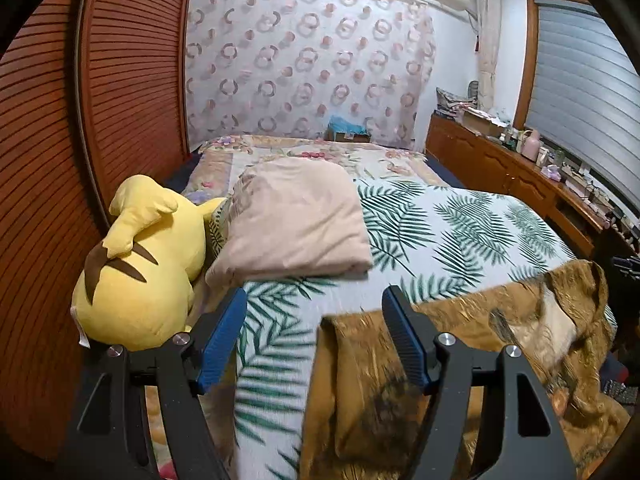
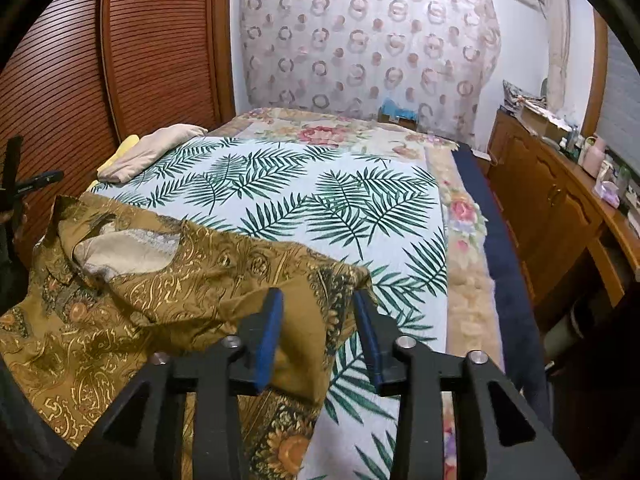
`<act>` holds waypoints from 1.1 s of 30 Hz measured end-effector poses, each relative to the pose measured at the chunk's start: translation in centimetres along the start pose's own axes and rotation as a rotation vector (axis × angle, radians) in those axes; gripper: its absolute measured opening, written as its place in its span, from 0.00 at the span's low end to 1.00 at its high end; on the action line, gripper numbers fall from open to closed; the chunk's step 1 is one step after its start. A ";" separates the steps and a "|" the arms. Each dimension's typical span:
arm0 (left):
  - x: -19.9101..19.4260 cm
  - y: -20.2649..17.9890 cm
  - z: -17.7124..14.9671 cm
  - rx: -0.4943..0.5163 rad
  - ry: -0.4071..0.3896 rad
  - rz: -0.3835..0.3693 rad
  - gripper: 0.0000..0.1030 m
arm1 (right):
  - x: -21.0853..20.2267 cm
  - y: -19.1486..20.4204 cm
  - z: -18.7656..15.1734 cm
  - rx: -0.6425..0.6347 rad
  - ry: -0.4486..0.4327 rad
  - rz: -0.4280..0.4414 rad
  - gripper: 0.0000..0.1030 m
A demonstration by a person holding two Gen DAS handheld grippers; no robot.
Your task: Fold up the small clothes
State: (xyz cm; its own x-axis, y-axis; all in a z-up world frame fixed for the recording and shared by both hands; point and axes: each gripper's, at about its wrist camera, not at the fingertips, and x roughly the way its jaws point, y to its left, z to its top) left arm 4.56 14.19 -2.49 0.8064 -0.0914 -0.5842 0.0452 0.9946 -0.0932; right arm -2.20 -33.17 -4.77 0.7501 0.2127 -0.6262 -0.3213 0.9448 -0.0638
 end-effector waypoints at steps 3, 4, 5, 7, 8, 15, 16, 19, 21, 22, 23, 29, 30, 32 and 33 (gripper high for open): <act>1.3 0.0 0.6 0.022 0.013 0.016 0.69 | 0.7 -0.2 0.1 0.009 0.000 -0.010 0.38; 1.6 -0.1 0.6 0.025 0.017 0.015 0.69 | 1.2 -0.4 0.0 0.013 0.001 -0.011 0.38; 2.2 0.0 0.7 0.028 0.030 0.013 0.69 | 1.5 -0.5 0.0 0.016 0.001 -0.014 0.39; 3.0 -0.1 0.6 0.036 0.050 0.014 0.69 | 2.3 -0.8 0.2 0.025 0.002 -0.020 0.42; 3.6 -0.2 0.6 0.039 0.065 0.011 0.69 | 2.7 -1.0 0.3 0.031 0.001 -0.022 0.44; 6.5 -0.9 -0.6 0.067 0.181 -0.041 0.69 | 6.0 -2.4 0.1 0.064 0.031 -0.012 0.52; 6.7 -0.9 -0.8 0.069 0.193 -0.046 0.69 | 6.5 -2.5 0.0 0.071 0.040 -0.015 0.52; 7.2 -0.9 -1.2 0.066 0.221 -0.051 0.69 | 7.3 -2.9 0.0 0.085 0.060 -0.012 0.52; 7.5 -0.7 -1.4 0.065 0.234 -0.053 0.69 | 7.8 -3.2 0.0 0.096 0.072 -0.009 0.52; 7.5 -0.8 -1.4 0.067 0.236 -0.054 0.69 | 8.2 -3.3 -0.1 0.104 0.079 -0.004 0.52; 7.6 -0.8 -1.5 0.072 0.237 -0.052 0.69 | 8.4 -3.5 0.0 0.108 0.084 -0.002 0.52; 8.1 -1.3 -1.7 0.092 0.259 -0.055 0.69 | 9.6 -3.9 0.6 0.123 0.104 0.027 0.53; 8.2 -1.4 -1.8 0.094 0.262 -0.056 0.69 | 9.8 -3.9 0.7 0.124 0.109 0.033 0.53; 8.2 -1.5 -1.8 0.097 0.261 -0.058 0.69 | 10.4 -4.1 1.1 0.130 0.118 0.046 0.53; 8.2 -1.5 -1.8 0.096 0.261 -0.061 0.69 | 10.7 -4.1 1.3 0.133 0.126 0.055 0.53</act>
State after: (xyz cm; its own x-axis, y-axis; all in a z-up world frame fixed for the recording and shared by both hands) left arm 10.04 11.88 -8.56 0.6222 -0.1484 -0.7687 0.1550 0.9858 -0.0649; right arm 7.85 -34.43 -10.21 0.6524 0.2404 -0.7187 -0.2746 0.9589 0.0715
